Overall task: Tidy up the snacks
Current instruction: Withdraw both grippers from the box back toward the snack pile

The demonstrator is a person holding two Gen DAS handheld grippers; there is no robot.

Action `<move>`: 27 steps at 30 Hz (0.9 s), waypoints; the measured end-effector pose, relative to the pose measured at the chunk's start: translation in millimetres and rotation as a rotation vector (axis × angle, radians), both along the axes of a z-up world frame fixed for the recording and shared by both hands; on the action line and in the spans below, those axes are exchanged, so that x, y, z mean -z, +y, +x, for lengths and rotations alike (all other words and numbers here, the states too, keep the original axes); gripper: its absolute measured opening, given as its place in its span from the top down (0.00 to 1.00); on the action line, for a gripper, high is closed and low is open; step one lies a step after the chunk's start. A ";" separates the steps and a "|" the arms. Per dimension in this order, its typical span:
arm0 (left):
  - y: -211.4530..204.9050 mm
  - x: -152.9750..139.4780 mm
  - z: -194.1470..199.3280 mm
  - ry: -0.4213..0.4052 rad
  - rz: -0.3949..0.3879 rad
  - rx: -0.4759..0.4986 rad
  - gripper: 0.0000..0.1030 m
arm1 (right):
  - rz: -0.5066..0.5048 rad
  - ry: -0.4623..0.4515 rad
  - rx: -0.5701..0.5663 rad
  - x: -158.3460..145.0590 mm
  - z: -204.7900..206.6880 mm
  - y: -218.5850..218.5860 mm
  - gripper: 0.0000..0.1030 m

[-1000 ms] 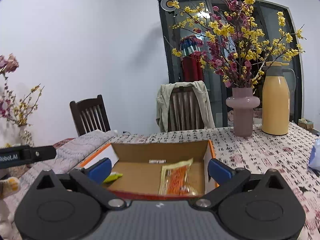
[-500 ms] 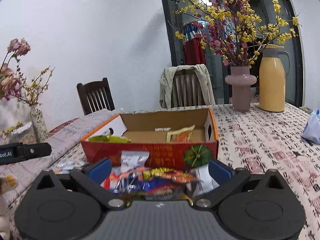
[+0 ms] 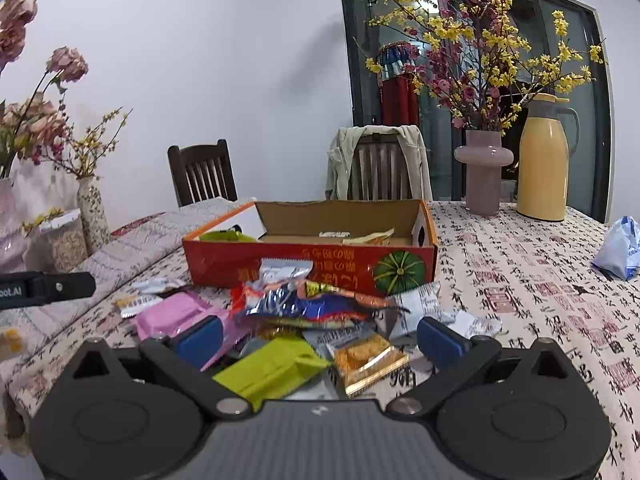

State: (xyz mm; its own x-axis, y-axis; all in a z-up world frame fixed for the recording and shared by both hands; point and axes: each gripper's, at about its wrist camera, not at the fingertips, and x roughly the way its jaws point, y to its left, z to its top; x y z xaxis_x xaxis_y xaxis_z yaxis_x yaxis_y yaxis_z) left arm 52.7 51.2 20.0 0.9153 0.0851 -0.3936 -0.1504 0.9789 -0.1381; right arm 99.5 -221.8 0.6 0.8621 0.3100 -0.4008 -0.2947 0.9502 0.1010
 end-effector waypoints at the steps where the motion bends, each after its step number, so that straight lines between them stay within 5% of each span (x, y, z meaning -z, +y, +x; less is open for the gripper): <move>1: 1.2 1.2 -3.2 0.004 0.002 -0.003 0.00 | -0.002 0.003 -0.002 1.5 -3.0 -0.2 0.00; 27: 10.9 30.5 -32.2 0.094 -0.029 0.007 0.00 | -0.059 0.156 -0.038 41.7 -21.2 14.4 0.01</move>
